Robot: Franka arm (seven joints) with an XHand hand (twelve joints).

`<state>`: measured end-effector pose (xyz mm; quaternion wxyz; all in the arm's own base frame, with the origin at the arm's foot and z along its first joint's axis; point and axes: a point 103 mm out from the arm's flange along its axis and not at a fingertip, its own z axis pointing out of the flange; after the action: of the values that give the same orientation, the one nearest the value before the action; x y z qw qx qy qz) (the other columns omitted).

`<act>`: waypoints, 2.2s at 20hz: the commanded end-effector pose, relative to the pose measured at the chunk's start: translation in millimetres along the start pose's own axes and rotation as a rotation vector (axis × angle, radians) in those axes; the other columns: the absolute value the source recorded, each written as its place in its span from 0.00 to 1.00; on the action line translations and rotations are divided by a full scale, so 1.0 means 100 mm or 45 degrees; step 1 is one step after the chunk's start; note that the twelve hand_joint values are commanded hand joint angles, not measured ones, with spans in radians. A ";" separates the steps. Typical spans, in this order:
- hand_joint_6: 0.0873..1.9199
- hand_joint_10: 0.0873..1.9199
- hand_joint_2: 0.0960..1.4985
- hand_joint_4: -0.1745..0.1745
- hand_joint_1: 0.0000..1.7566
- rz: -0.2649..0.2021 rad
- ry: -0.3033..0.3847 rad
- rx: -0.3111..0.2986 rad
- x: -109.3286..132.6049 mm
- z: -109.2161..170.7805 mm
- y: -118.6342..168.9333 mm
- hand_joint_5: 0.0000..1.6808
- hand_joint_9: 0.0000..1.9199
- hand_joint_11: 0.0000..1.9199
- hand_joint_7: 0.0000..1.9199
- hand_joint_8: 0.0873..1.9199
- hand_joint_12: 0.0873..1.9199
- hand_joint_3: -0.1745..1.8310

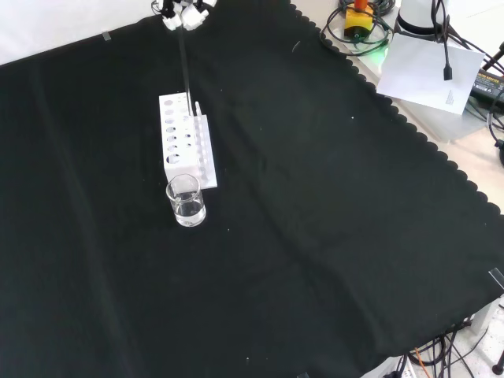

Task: Put the glass rod back on the white test tube rack.

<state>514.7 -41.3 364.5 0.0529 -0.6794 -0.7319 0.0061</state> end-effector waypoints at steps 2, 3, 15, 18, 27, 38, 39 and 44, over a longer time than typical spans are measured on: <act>0.27 0.42 0.46 0.00 0.75 -0.005 0.002 -0.007 0.01 0.01 0.00 0.68 0.86 0.86 0.63 0.52 0.38 0.38; 0.27 0.42 0.46 0.00 0.75 -0.006 -0.002 -0.004 0.03 0.01 0.01 0.68 0.86 0.86 0.63 0.52 0.38 0.38; 0.27 0.42 0.46 0.00 0.75 -0.019 0.012 0.011 0.09 0.10 0.16 0.68 0.86 0.86 0.63 0.52 0.38 0.38; 0.27 0.42 0.46 0.00 0.75 -0.021 0.018 0.015 0.06 0.13 0.18 0.68 0.86 0.86 0.63 0.52 0.38 0.38; 0.26 0.42 0.46 0.00 0.75 -0.008 0.033 0.038 -0.03 0.25 0.20 0.68 0.86 0.86 0.63 0.52 0.38 0.38; 0.26 0.42 0.46 0.00 0.75 -0.001 0.049 0.080 -0.07 0.49 0.25 0.68 0.86 0.86 0.63 0.52 0.38 0.38; 0.26 0.42 0.46 0.00 0.75 -0.002 0.050 0.087 -0.06 0.53 0.26 0.68 0.86 0.86 0.63 0.52 0.38 0.38; 0.26 0.42 0.46 0.00 0.75 -0.010 0.052 0.107 -0.03 0.65 0.32 0.68 0.86 0.86 0.63 0.52 0.38 0.38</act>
<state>538.3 -40.4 300.7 0.0952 -0.6752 -0.7311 0.0223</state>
